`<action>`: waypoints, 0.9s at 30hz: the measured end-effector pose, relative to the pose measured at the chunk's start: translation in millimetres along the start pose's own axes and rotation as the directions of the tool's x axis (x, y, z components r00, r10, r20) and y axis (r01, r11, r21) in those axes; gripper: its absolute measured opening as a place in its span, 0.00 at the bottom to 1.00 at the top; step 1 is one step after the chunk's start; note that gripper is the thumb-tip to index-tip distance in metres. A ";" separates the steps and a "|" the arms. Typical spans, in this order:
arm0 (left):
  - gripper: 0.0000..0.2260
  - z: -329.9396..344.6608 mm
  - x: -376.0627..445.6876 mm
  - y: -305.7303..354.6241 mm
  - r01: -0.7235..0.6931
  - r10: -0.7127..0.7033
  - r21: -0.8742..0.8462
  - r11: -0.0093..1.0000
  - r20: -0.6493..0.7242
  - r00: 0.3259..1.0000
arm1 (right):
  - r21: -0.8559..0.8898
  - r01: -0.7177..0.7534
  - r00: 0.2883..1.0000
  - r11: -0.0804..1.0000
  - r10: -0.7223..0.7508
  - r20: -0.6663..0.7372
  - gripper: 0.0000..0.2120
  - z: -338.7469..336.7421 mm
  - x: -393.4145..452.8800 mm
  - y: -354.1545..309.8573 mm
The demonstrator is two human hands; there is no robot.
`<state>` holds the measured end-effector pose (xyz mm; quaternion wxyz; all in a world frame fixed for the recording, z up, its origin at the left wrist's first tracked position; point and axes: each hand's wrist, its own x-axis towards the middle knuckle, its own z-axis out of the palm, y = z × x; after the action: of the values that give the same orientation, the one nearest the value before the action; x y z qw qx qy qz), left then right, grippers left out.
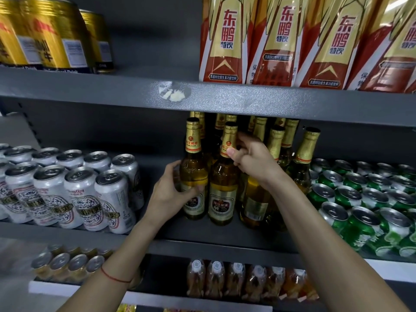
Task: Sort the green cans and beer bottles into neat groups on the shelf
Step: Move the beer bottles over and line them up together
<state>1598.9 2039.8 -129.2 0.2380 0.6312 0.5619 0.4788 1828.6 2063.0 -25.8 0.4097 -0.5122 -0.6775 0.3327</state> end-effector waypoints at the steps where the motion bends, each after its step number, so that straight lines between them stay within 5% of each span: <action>1: 0.38 0.2 -0.6 -0.2 0.000 0.000 0.001 1.000 -0.001 1.000 | -0.003 0.001 1.000 1.000 -0.001 0.002 0.27 -0.3 0.1 0.0; 8: 0.35 2.3 -1.2 1.0 0.016 -0.016 -0.005 1.000 0.009 1.000 | -0.065 0.057 0.998 0.996 -0.058 -0.015 0.24 -7.7 -12.6 -4.6; 13: 0.37 0.7 -2.8 0.4 0.046 -0.047 -0.017 0.999 -0.034 0.998 | -0.218 0.206 0.914 0.954 -0.267 -0.305 0.02 -36.4 -45.0 -4.7; 17: 0.41 0.0 -3.0 4.7 0.046 -0.047 -0.015 0.999 -0.053 0.998 | -0.380 0.126 0.806 0.916 -0.318 -0.500 0.14 -54.1 -65.4 -0.1; 20: 0.45 1.2 -5.3 11.0 0.037 -0.038 -0.020 0.999 -0.057 0.998 | -0.459 -0.079 0.842 0.885 -0.188 -0.506 0.29 -57.0 -63.1 5.9; 27: 0.52 -1.6 -13.2 22.1 0.039 -0.039 0.000 0.999 -0.064 0.997 | -0.472 -0.162 0.897 0.867 -0.070 -0.437 0.32 -48.0 -39.1 7.6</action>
<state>1609.4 2021.4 -114.4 0.2286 0.6046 0.5817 0.4938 1880.3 2028.6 -19.5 0.3979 -0.6783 -0.6169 0.0326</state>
